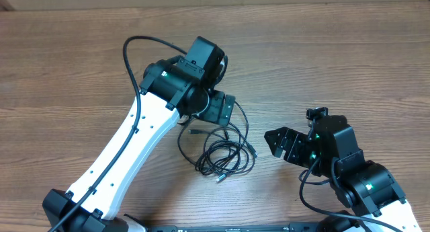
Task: Untangle cables
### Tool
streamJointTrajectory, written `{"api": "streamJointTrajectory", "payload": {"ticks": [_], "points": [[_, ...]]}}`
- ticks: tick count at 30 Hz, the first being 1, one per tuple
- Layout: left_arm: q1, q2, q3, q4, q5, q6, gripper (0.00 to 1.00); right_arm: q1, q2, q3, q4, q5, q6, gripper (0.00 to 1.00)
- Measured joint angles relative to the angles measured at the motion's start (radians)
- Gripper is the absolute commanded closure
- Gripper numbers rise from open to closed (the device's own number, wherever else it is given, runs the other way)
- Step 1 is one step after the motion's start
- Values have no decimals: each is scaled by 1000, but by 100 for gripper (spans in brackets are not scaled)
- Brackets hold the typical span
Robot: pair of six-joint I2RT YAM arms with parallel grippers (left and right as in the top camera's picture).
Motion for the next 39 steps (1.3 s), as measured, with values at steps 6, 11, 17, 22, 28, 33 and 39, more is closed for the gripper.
{"api": "streamJointTrajectory", "payload": {"ticks": [6, 11, 17, 22, 28, 33, 39], "points": [[-23, 0, -53, -82, 9, 19, 29, 0, 0, 0, -1, 0, 0, 12], [-112, 1, -245, 48, 14, 90, 28, 0, 0, 0, -25, 0, 1, 8], [-151, 4, -491, 225, 22, 135, 39, 0, -8, 0, -53, 0, 4, 7], [-151, 4, -605, 353, 53, 142, 41, 0, -26, 0, -53, 0, 4, 6], [-151, 3, -683, 531, 111, 142, 49, 0, -25, 0, -53, 0, 20, 6], [-151, 4, -754, 601, 133, 146, 96, 0, -25, 0, -49, -3, 74, 3], [-151, 4, -770, 587, 155, 148, 96, 0, -25, 0, -45, -6, 135, 0]]}}
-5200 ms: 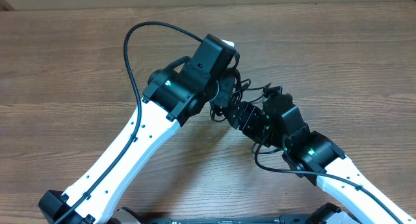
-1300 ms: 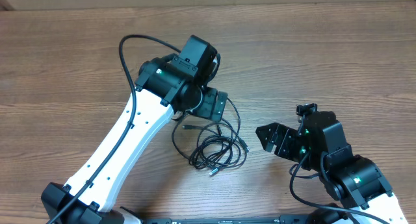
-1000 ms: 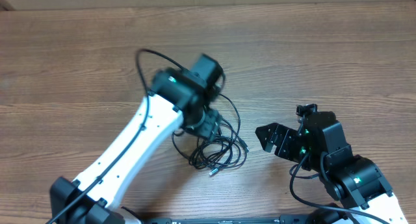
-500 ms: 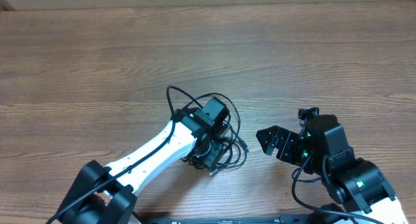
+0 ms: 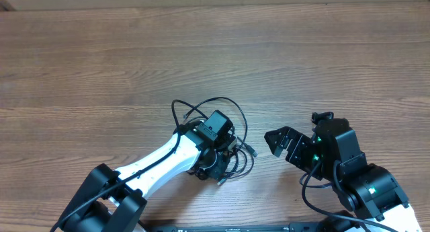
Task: Untangle cables
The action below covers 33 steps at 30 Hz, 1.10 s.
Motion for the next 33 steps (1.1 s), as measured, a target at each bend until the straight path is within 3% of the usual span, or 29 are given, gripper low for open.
{"api": "streamJointTrajectory", "payload": {"ticks": [3, 9, 14, 18, 27, 33], "points": [[1, 1, 69, -87, 5, 0, 96, 0, 0, 0, 3, 1, 11, 0], [27, 4, 420, -217, -2, 0, 96, 0, 32, 0, 34, 1, 22, 0], [34, 3, 601, -302, -54, -4, 96, 0, 96, 0, 42, -19, 23, 0], [34, 3, 625, -347, -110, -43, 96, 0, 147, 0, 68, -59, 23, 0], [64, 3, 627, -407, -213, -273, 96, 0, 173, 0, 111, -97, 98, 0], [110, 3, 674, -416, -127, -187, 96, 0, 173, 0, 114, -97, 109, 0]]}}
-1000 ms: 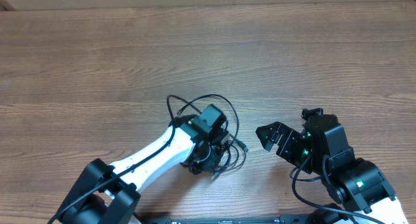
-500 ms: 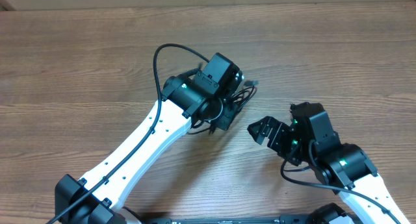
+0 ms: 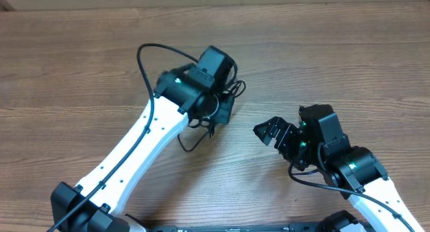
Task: Untangle cables
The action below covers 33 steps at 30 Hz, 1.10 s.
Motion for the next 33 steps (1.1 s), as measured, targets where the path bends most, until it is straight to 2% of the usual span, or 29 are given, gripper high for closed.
{"api": "streamJointTrajectory", "payload": {"ticks": [5, 13, 20, 25, 28, 30, 32, 33], "points": [[2, 0, 6, -24, 61, 120, 96, 0, 0, 0, 16, -5, 0, 0], [2, 0, 6, -30, 87, 219, 96, 0, 0, 0, 76, -41, -1, 0], [2, 0, 7, -55, 93, 280, 96, 0, 0, 0, 202, -56, 11, 0], [2, 0, 7, -73, 123, 384, 96, 0, 29, 0, 275, -59, 34, 0], [2, -4, 7, -75, 142, 462, 96, 0, 98, 0, 270, -75, 130, 13], [2, -13, 7, -75, 146, 497, 96, 0, 136, 0, 298, -106, 185, 46], [2, -29, 7, -75, 148, 525, 96, 0, 182, 0, 372, -151, 238, 89], [2, -37, 7, -74, 150, 534, 96, 0, 200, 0, 401, -174, 257, 96]]}}
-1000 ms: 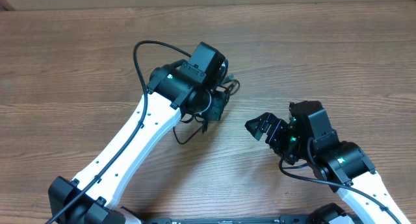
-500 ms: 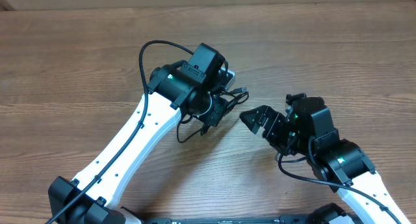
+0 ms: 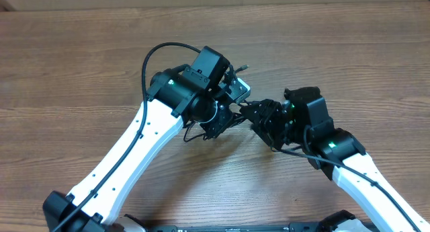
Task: Untangle cables
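A bundle of thin black cables (image 3: 193,134) hangs from my left gripper (image 3: 225,112), which is shut on it above the middle of the table. Most of the bundle is hidden under the gripper. One loop shows below the left arm and a loose cable end (image 3: 240,70) sticks up behind the wrist. My right gripper (image 3: 257,119) has come in from the right. Its fingers stand open right beside the strands at the left gripper. Whether they touch a strand cannot be told.
The wooden table (image 3: 80,64) stretches around both arms. The left arm's own black lead (image 3: 158,54) arcs over its forearm. The right arm's forearm (image 3: 363,181) runs off toward the front right corner.
My right gripper has moved left and up, from a hand's width away to right against the held cables. The left gripper has turned a little and still holds the bundle off the table.
The cables lay in a loose coil on the table with my left gripper at their upper edge. Then the left gripper was down on the coil. After that it held the bundle lifted near the centre, and now the open right gripper has closed in on it.
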### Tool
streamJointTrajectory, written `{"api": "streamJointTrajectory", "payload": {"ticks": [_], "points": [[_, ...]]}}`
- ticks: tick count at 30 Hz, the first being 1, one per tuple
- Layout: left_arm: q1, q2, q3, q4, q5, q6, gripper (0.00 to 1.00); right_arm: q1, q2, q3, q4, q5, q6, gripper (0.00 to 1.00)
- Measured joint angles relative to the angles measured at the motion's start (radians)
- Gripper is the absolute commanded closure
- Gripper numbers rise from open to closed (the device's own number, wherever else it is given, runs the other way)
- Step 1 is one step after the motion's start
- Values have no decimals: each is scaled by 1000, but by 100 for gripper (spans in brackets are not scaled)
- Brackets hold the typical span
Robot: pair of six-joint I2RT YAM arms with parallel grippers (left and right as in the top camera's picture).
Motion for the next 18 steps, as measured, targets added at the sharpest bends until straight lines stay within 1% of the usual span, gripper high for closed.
{"api": "streamJointTrajectory", "payload": {"ticks": [3, 5, 7, 8, 11, 13, 14, 15, 18], "points": [[0, -20, 0, -1, -5, 19, 96, 0, 39, 0, 34, -62, 51, 96], [1, -20, 0, 10, -41, 3, 96, -1, 44, 0, -24, -71, 65, 96], [13, -21, 0, 22, -122, -69, 95, -1, 48, 0, -129, -55, 74, 96], [30, -25, 1, 31, -183, -129, 96, -2, 50, 0, -184, -32, 74, 96], [108, -57, 3, 79, -240, -243, 96, -20, 50, 0, -331, 45, 73, 96], [191, -116, 3, 120, -196, -320, 96, -42, 50, 7, -361, 71, 67, 96], [198, -124, 3, 124, -187, -341, 96, -52, 48, 14, -372, 74, 59, 96], [241, -161, 3, 146, -121, -372, 96, -69, 43, 24, -374, 71, 47, 96], [329, -211, 3, 149, -34, -454, 96, -127, 26, 60, -379, 51, -2, 96]]}}
